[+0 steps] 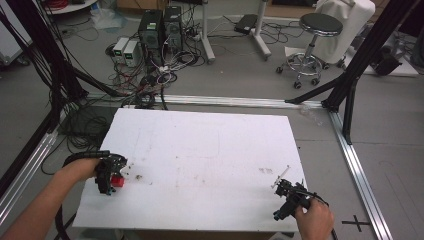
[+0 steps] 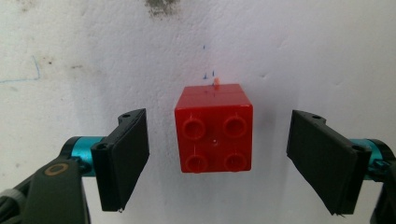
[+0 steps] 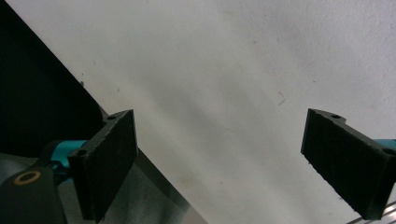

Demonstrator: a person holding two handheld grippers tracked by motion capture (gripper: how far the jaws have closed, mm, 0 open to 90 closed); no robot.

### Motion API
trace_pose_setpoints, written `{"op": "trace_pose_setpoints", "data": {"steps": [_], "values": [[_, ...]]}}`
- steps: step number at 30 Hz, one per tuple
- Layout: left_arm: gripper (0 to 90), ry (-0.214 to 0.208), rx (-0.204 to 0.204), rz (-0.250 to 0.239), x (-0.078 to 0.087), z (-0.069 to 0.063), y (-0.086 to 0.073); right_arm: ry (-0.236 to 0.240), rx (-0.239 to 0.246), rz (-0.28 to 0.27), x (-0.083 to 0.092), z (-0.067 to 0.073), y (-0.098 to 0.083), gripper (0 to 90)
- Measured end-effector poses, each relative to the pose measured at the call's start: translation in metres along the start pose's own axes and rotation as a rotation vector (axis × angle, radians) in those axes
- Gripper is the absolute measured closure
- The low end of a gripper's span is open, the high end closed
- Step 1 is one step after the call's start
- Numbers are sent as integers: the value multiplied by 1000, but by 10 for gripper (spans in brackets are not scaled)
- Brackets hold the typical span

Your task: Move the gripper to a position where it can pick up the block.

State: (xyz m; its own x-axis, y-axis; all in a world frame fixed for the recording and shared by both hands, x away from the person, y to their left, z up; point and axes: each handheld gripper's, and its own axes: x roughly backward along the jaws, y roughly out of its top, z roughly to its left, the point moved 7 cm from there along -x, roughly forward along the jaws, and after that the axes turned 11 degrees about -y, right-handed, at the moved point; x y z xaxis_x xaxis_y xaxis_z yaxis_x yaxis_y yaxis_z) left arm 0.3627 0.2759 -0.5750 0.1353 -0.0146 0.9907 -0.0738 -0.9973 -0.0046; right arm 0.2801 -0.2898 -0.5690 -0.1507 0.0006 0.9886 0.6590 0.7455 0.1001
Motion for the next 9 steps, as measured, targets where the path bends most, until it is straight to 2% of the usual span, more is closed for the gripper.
{"op": "trace_pose_setpoints", "data": {"steps": [2, 9], "values": [[214, -1, 10, -1, 1, 0, 0, 0, -1, -2, 0, 0, 0, 100], [214, 2, 9, -5, 3, 0, 0, -1, 1, 1, 1, 1, 1, 101]]}}
